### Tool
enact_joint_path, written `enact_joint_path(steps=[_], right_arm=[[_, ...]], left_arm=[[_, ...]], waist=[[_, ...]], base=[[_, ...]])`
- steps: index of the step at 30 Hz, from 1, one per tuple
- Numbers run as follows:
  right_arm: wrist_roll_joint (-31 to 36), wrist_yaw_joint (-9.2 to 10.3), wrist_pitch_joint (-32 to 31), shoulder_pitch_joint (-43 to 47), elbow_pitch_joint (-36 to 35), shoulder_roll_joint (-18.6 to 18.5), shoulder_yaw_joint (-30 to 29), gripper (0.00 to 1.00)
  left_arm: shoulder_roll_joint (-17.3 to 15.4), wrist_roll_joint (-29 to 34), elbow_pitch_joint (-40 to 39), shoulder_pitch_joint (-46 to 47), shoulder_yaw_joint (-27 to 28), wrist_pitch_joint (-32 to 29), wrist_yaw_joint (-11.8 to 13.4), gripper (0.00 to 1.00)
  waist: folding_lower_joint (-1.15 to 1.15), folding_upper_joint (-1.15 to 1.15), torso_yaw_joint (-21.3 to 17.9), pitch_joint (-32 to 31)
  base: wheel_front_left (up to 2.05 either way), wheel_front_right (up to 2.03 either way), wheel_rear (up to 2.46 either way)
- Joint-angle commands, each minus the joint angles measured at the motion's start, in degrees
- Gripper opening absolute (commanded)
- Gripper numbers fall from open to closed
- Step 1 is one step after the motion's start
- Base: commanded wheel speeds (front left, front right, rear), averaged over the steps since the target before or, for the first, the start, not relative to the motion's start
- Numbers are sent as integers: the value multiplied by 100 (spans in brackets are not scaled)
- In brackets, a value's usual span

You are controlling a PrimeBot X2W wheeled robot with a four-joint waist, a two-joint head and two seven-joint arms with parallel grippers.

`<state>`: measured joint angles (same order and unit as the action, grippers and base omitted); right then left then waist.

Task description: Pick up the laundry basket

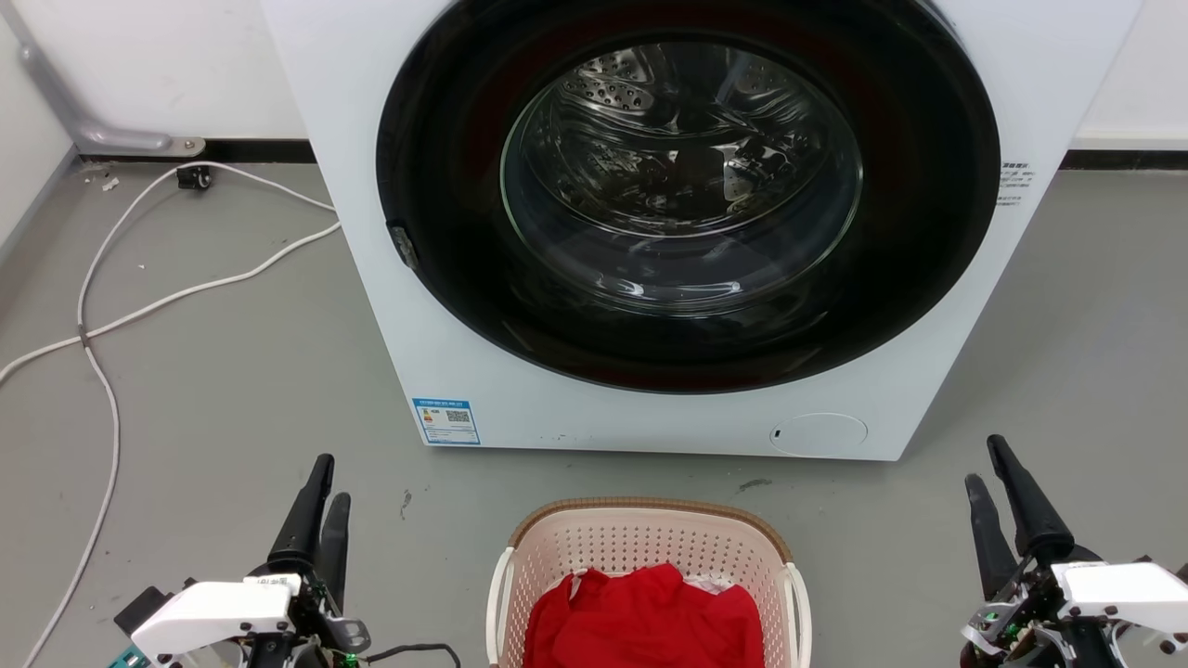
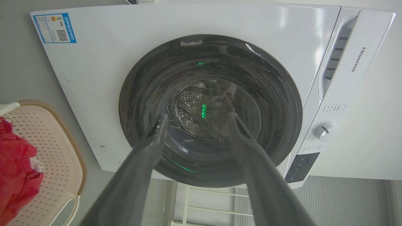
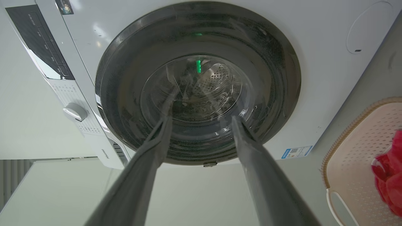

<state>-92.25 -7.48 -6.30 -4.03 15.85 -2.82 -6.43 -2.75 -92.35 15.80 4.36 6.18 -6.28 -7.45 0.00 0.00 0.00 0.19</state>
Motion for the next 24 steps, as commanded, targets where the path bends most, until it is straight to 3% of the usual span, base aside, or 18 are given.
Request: enact_joint_path(steps=[1,7,24], right_arm=[[50,-1,68,-83,-100,-6,17,100],[561,-1,242,-41,-195,-6,-19,100],[3391,-1,701,186,-804,-7,276,100]], left_arm=[[-10,45,-146,85,3,76,-2,100],[-11,554,-288,56,32,249,3,100],[-13,2845,-813,-106,-260,703,338,100]], waist=[[0,0,-1,1],[0,0,-5,8],[0,0,-13,32]], base=[[0,0,0],[0,0,0],[0,0,0]])
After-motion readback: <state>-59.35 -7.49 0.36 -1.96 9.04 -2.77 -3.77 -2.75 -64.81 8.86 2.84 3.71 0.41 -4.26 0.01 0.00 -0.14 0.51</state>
